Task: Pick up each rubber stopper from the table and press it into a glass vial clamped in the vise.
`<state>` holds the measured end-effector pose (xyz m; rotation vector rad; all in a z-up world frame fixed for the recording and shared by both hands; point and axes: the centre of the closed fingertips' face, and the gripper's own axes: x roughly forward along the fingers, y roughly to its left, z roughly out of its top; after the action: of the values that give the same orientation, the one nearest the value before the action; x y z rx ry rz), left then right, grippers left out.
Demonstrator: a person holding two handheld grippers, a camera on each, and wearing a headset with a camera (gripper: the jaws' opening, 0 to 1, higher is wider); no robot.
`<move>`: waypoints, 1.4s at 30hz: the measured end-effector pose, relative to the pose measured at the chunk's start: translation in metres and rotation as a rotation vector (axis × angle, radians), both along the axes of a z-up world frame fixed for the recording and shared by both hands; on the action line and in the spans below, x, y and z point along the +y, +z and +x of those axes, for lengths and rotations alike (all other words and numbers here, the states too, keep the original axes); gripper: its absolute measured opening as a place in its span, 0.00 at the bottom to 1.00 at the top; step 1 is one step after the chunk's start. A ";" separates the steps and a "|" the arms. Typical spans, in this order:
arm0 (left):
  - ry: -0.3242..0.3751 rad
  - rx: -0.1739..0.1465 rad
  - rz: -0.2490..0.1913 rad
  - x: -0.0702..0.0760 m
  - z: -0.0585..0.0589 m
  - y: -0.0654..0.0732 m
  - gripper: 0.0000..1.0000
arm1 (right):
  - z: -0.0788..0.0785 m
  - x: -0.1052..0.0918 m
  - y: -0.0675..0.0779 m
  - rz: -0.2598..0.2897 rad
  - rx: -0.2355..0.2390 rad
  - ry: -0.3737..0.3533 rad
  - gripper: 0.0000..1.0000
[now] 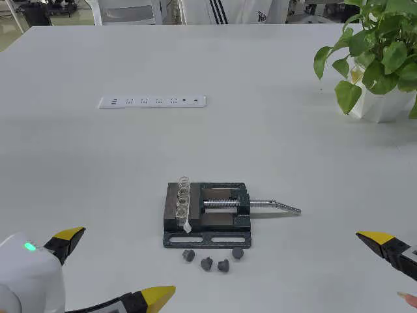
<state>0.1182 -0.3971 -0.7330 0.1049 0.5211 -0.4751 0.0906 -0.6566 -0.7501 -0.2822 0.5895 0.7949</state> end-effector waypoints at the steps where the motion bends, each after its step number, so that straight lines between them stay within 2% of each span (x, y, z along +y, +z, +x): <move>1: 0.000 -0.001 0.000 0.000 0.000 0.000 0.96 | 0.000 0.000 0.000 0.000 0.001 0.000 0.98; 6: 0.013 -0.003 -0.001 0.005 0.000 0.003 0.96 | 0.001 -0.001 -0.001 -0.005 0.005 0.004 0.98; 11: 0.019 0.005 -0.005 0.006 -0.001 0.012 0.96 | 0.001 0.001 0.010 -0.005 0.008 0.009 0.98; 17: 0.000 0.006 -0.007 0.007 -0.003 0.017 0.96 | -0.002 0.003 0.015 -0.026 0.009 0.022 0.98; 22: -0.013 0.012 -0.004 0.013 -0.006 0.022 0.96 | -0.005 0.007 0.016 -0.040 0.019 0.009 0.98; 25: -0.019 0.021 -0.003 0.020 -0.008 0.020 0.96 | -0.006 0.009 0.019 -0.043 0.019 -0.002 0.98; 29: -0.032 0.032 -0.006 0.021 -0.011 0.017 0.96 | -0.003 0.012 0.019 -0.058 0.021 0.002 0.98; 34: -0.073 0.035 0.001 0.022 -0.013 0.014 0.96 | 0.008 0.022 0.019 -0.120 0.025 0.070 0.98; 38: -0.108 0.028 0.009 0.019 -0.014 0.013 0.96 | 0.018 0.037 0.020 -0.168 0.037 0.169 0.95; 41: -0.141 0.027 0.016 0.015 -0.014 0.012 0.96 | 0.020 0.047 0.016 -0.207 0.076 0.245 0.91; 42: -0.152 0.023 0.018 0.014 -0.014 0.012 0.96 | 0.022 0.049 0.014 -0.230 0.088 0.292 0.89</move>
<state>0.1046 -0.3830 -0.7213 0.1575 0.5428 -0.6208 0.1123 -0.6075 -0.7364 -0.5561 0.7340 1.0256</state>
